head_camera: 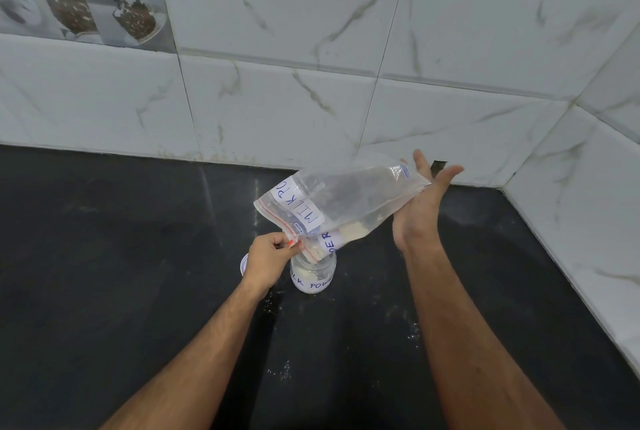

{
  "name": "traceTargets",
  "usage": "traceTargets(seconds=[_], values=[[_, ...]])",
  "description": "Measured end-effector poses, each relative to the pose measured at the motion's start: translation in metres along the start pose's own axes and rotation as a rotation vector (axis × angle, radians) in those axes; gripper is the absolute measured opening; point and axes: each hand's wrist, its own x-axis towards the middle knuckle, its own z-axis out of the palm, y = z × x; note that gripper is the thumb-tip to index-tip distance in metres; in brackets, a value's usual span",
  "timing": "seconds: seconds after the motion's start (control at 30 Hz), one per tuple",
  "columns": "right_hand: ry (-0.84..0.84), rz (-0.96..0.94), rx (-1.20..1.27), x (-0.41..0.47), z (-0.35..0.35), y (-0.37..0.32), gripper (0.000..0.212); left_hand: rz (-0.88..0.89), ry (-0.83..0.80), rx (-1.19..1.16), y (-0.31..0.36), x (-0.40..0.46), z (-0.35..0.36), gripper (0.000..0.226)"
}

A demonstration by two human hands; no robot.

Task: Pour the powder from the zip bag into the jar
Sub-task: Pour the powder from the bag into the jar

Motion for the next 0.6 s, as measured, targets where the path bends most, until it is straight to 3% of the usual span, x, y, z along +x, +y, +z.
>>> traceTargets(seconds=[0.17,0.27,0.33,0.4,0.5,0.53,0.6], values=[[-0.029,-0.019,-0.056,-0.005,0.009,-0.005,0.136,-0.007,-0.002,-0.001,0.000,-0.002,0.001,0.037],[-0.153,0.004,-0.111,-0.009,0.014,-0.007,0.143,-0.012,0.015,0.009,0.001,-0.002,0.001,0.031],[-0.094,-0.023,-0.150,-0.010,0.015,-0.005,0.142,-0.010,0.019,0.003,0.000,-0.002,0.002,0.030],[-0.096,-0.015,-0.189,-0.012,0.014,-0.004,0.127,-0.015,0.013,-0.006,0.001,-0.003,0.002,0.029],[-0.150,0.002,-0.301,-0.010,0.013,0.006,0.051,-0.017,0.007,-0.026,0.004,-0.004,0.002,0.027],[-0.115,-0.011,-0.319,-0.009,0.012,0.009,0.037,-0.016,0.005,-0.037,0.005,-0.005,0.002,0.027],[-0.050,-0.041,-0.318,-0.010,0.014,0.008,0.034,-0.026,0.010,-0.054,0.007,-0.008,0.004,0.025]])
